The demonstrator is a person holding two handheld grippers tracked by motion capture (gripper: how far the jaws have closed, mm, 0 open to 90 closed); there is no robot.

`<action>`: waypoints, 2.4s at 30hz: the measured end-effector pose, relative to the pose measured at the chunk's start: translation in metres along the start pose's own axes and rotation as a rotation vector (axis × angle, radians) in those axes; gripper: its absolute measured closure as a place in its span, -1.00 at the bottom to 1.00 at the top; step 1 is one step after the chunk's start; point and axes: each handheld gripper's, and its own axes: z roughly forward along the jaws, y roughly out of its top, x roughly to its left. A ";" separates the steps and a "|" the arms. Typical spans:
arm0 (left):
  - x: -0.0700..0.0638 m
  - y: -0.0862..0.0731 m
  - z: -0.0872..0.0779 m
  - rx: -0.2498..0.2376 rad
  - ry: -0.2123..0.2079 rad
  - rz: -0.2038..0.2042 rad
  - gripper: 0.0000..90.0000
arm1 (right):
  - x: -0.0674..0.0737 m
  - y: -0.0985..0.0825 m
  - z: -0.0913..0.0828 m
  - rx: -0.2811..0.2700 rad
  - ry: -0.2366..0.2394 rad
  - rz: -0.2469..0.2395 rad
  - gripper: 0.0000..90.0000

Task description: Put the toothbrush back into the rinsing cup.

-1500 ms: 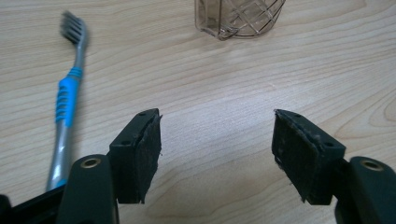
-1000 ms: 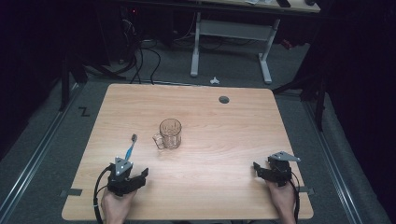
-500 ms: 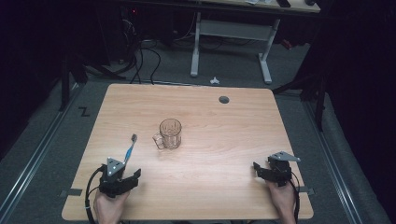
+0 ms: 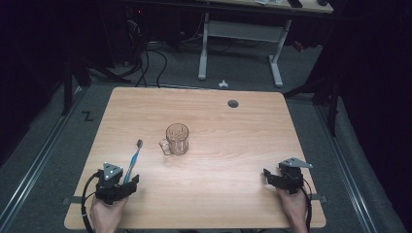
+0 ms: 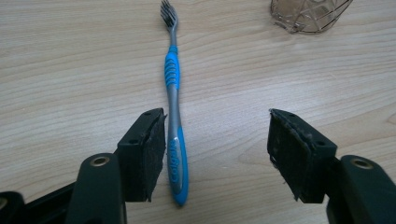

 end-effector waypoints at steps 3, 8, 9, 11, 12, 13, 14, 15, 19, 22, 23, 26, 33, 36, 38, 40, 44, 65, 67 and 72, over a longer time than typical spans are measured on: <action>0.003 0.003 0.001 0.001 0.005 -0.003 -0.17 | 0.000 0.000 0.000 0.000 -0.001 0.000 -0.33; 0.008 0.009 0.003 0.029 0.017 0.003 -0.17 | 0.000 0.000 0.000 0.000 0.000 0.000 -0.33; 0.009 0.011 0.004 0.036 0.021 0.003 -0.17 | 0.000 0.000 0.000 0.000 0.000 0.000 -0.33; 0.011 0.015 0.005 0.050 0.028 0.008 -0.17 | 0.000 0.000 0.000 0.000 0.000 0.000 -0.33; 0.012 0.016 0.005 0.054 0.029 0.009 -0.16 | 0.000 0.000 0.000 0.000 0.000 0.000 -0.33; 0.013 0.019 0.006 0.059 0.030 0.011 -0.16 | 0.000 0.000 0.000 0.000 0.001 0.001 -0.33; 0.014 0.023 0.008 0.071 0.035 0.018 -0.15 | 0.000 0.000 0.000 0.000 0.001 0.001 -0.33; 0.014 0.023 0.008 0.071 0.035 0.018 -0.14 | 0.000 0.000 0.000 0.000 0.001 0.001 -0.33; 0.017 0.033 0.014 0.106 0.039 0.038 -0.14 | 0.000 0.000 0.000 0.000 0.001 0.001 -0.33; 0.018 0.039 0.020 0.129 0.043 0.063 -0.12 | 0.000 0.000 0.000 0.000 0.001 0.002 -0.33; 0.018 0.041 0.023 0.139 0.042 0.067 -0.12 | 0.000 0.000 0.000 0.000 0.001 0.002 -0.33; 0.019 0.047 0.027 0.153 0.053 0.092 -0.04 | 0.000 0.000 0.000 -0.001 0.002 0.003 -0.33; 0.020 0.058 0.035 0.183 0.046 0.123 0.03 | 0.000 0.000 0.000 -0.001 0.002 0.004 -0.33; 0.020 0.064 0.040 0.205 0.049 0.117 0.01 | 0.000 0.000 0.000 -0.001 0.003 0.004 -0.33; 0.020 0.066 0.042 0.216 0.051 0.115 0.01 | 0.000 0.000 0.000 -0.001 0.003 0.005 -0.33; 0.020 0.068 0.045 0.227 0.058 0.118 0.01 | 0.000 0.000 0.000 -0.002 0.004 0.006 -0.33; 0.020 0.075 0.050 0.239 0.058 0.109 0.03 | -0.001 0.000 0.000 -0.002 0.004 0.006 -0.33; 0.020 0.093 0.083 0.345 0.049 0.122 0.22 | -0.001 0.000 0.000 -0.002 0.004 0.006 -0.33; 0.020 0.093 0.085 0.352 0.050 0.119 0.23 | -0.001 0.000 0.000 -0.002 0.004 0.006 -0.33; 0.023 0.092 0.088 0.370 0.061 0.111 0.33 | -0.001 0.000 0.000 -0.002 0.005 0.006 -0.33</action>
